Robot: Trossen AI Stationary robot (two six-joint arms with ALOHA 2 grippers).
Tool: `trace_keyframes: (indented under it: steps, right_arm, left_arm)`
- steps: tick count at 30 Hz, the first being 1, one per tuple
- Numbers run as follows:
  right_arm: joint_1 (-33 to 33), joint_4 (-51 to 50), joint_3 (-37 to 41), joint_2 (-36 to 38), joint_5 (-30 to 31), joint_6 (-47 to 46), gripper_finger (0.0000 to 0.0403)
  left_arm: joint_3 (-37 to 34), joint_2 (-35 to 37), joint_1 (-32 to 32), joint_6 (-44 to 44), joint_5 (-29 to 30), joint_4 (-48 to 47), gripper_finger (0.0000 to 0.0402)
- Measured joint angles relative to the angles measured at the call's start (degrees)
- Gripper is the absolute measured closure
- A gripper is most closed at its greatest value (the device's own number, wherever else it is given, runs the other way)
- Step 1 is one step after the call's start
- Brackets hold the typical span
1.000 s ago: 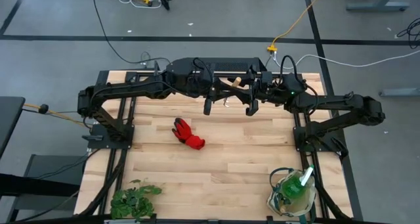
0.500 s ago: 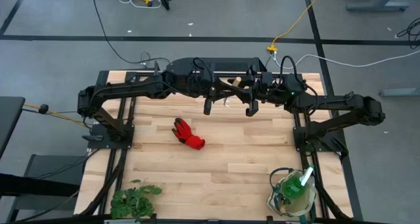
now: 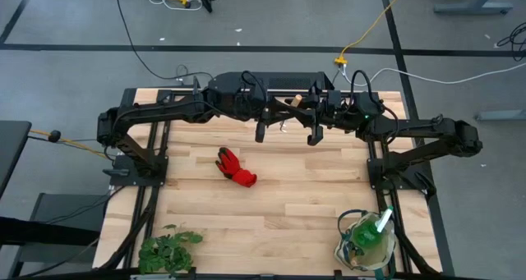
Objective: Pick & Place Garden tools in Gardening bag
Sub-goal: Put the hand rake into the gardening bag
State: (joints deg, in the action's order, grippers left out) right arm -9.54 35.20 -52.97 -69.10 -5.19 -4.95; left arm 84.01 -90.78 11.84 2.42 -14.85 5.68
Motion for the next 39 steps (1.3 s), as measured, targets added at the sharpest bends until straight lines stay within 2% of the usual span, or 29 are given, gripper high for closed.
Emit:
trace_keyframes:
  steps: [12, 39]
  right_arm:
    - [-0.02, 0.0, 0.0, 0.0, -0.32, -0.13, 0.0334]
    - [-0.02, 0.02, 0.02, 0.0, -0.24, 0.0, 0.0332]
  left_arm:
    - [0.0, 0.0, -0.02, -0.09, 0.13, 0.06, 0.0299]
    - [0.0, 0.09, -0.02, 1.05, 2.12, -1.25, 0.0293]
